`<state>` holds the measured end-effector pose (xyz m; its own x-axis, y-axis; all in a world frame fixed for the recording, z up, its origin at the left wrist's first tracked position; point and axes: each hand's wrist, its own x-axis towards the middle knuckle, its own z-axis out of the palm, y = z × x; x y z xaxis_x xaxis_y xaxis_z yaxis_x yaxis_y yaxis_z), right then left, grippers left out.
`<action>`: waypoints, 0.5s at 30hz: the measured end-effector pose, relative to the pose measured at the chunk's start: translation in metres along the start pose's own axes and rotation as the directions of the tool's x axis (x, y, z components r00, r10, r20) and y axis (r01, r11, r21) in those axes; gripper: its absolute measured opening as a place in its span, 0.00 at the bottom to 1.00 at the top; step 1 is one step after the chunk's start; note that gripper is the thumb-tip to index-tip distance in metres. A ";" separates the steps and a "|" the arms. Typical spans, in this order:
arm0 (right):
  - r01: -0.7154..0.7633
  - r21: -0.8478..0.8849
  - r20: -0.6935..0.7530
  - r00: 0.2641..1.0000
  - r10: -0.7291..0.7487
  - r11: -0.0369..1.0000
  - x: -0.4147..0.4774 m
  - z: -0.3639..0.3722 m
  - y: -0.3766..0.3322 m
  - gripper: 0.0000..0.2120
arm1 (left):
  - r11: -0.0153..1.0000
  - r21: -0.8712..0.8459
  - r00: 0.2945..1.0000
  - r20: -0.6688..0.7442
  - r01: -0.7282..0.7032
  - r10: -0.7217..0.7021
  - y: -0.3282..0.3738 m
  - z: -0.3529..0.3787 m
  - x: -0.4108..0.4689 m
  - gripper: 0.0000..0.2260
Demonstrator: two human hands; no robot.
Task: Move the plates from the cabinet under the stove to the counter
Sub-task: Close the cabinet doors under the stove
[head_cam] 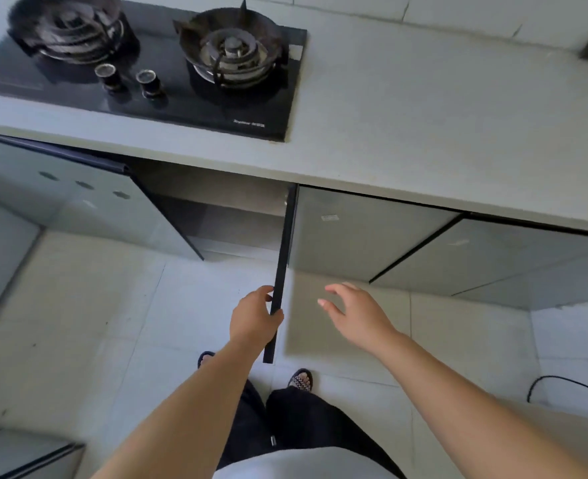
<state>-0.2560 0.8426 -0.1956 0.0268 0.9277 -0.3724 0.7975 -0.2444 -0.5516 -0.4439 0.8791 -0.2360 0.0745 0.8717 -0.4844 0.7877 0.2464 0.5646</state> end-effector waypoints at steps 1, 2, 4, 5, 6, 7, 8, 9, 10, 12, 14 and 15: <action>0.014 -0.006 0.005 1.000 -0.014 1.000 0.002 0.000 -0.002 0.20 | 1.000 0.013 1.000 -0.010 -0.001 0.001 0.002 0.002 -0.001 0.21; 0.028 -0.015 0.008 1.000 -0.027 1.000 0.004 0.000 -0.004 0.20 | 1.000 0.023 1.000 -0.020 -0.003 0.004 0.003 0.003 -0.002 0.21; 0.051 -0.038 0.009 0.999 -0.051 0.998 0.007 -0.003 -0.006 0.19 | 0.999 0.044 0.999 -0.034 -0.004 0.006 0.006 0.005 -0.003 0.21; 0.057 -0.049 0.006 0.998 -0.057 0.997 0.007 -0.005 -0.006 0.19 | 0.998 0.057 0.999 -0.037 -0.004 0.006 0.007 0.006 -0.003 0.21; 0.063 -0.058 0.002 0.998 -0.063 0.996 0.007 -0.007 -0.006 0.19 | 0.998 0.070 0.999 -0.037 -0.004 0.007 0.007 0.007 -0.003 0.21; 0.069 -0.066 -0.002 0.998 -0.069 0.995 0.007 -0.009 -0.006 0.19 | 0.997 0.081 0.999 -0.040 -0.005 0.008 0.008 0.008 -0.003 0.21; 0.075 -0.074 -0.004 0.997 -0.075 0.994 0.008 -0.011 -0.006 0.19 | 0.996 0.088 0.999 -0.043 -0.005 0.009 0.008 0.008 -0.004 0.21; 0.082 -0.083 -0.004 0.997 -0.082 0.993 0.008 -0.013 -0.006 0.19 | 0.996 0.093 0.999 -0.045 -0.006 0.010 0.008 0.008 -0.004 0.20; 0.090 -0.094 -0.003 0.996 -0.091 0.992 0.010 -0.015 -0.005 0.19 | 0.995 0.100 0.999 -0.048 -0.011 0.015 0.007 0.009 -0.004 0.20; 0.097 -0.122 0.008 0.995 -0.097 0.988 0.015 -0.018 -0.005 0.20 | 0.994 0.111 0.998 -0.059 -0.019 0.026 0.003 0.010 -0.003 0.20; 0.102 -0.149 0.020 0.995 -0.100 0.984 0.022 -0.019 -0.007 0.20 | 0.993 0.110 0.997 -0.070 -0.033 0.041 -0.001 0.010 -0.002 0.20; 0.114 -0.162 0.024 0.994 -0.111 0.980 0.027 -0.019 -0.009 0.19 | 0.992 0.115 0.996 -0.078 -0.042 0.051 -0.003 0.009 0.000 0.19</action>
<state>-0.2507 0.8758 -0.1864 -0.0764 0.9421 -0.3265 0.8826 -0.0885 -0.4618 -0.4413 0.8741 -0.2436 0.0673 0.9135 -0.4013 0.8488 0.1590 0.5042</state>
